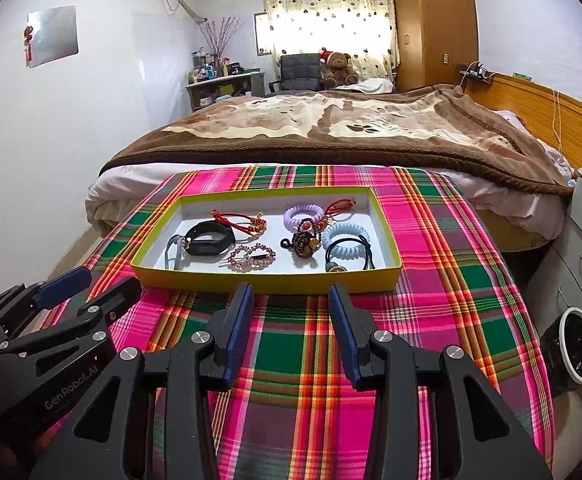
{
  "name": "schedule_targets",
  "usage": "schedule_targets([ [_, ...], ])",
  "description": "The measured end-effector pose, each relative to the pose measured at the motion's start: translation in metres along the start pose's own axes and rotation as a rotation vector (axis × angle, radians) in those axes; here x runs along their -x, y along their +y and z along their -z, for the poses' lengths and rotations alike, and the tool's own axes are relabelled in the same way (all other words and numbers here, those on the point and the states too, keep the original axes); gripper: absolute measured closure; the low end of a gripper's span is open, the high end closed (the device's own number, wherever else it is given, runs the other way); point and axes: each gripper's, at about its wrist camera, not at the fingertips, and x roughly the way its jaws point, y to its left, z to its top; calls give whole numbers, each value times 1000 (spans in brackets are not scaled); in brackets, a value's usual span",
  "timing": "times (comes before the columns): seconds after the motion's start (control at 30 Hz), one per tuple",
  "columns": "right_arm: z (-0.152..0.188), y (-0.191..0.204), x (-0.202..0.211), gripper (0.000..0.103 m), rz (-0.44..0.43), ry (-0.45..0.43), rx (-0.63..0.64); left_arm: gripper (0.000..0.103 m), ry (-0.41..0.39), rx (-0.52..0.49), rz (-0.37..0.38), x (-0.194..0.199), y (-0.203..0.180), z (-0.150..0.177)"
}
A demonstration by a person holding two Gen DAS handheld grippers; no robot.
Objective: Organize jewelry
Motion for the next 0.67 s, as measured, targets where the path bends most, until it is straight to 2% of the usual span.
schedule_targets([
  [0.67,0,0,0,63,0,2,-1,43,7,-3,0,-1,-1,1],
])
